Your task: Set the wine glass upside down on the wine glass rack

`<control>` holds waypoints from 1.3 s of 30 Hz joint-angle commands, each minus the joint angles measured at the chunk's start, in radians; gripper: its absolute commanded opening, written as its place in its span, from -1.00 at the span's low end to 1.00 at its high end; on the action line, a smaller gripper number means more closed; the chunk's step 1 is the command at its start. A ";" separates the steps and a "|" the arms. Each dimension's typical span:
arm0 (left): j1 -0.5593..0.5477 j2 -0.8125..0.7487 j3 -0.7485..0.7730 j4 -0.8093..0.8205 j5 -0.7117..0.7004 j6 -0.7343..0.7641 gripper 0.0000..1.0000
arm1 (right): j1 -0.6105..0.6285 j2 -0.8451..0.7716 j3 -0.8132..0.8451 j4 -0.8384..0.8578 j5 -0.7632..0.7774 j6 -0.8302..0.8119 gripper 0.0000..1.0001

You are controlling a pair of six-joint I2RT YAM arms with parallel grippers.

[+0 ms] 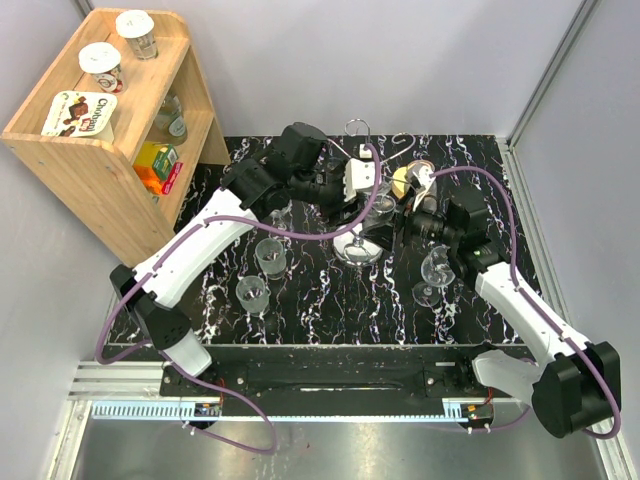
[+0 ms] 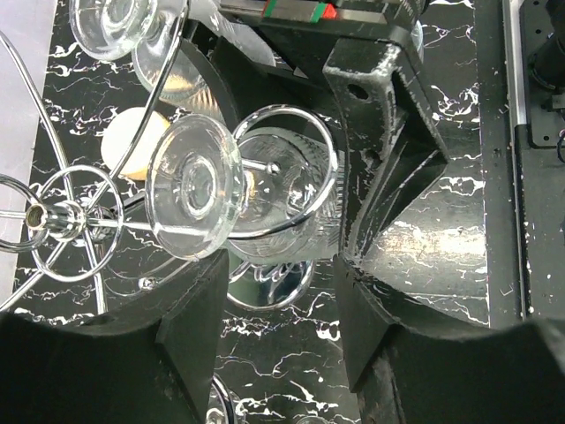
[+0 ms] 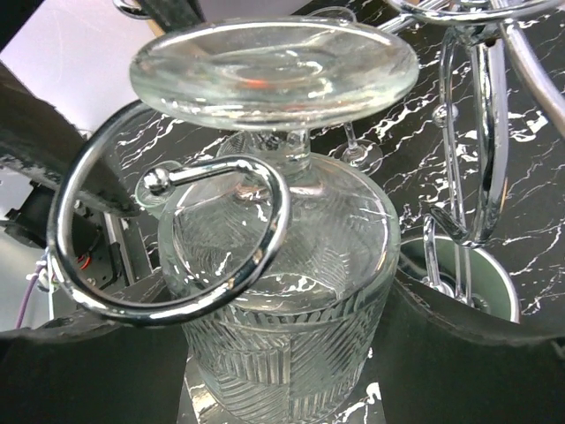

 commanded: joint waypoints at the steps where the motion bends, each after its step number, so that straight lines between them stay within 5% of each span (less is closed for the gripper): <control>1: 0.001 -0.037 -0.006 0.041 0.023 0.002 0.09 | 0.013 -0.013 0.058 0.075 -0.031 -0.004 -1.00; 23: 0.064 -0.037 0.044 0.047 0.003 -0.015 0.02 | 0.011 -0.107 0.029 0.008 -0.233 -0.058 -1.00; 39: 0.080 -0.052 0.055 0.047 -0.002 -0.011 0.03 | -0.026 -0.131 0.022 -0.113 -0.124 -0.178 -1.00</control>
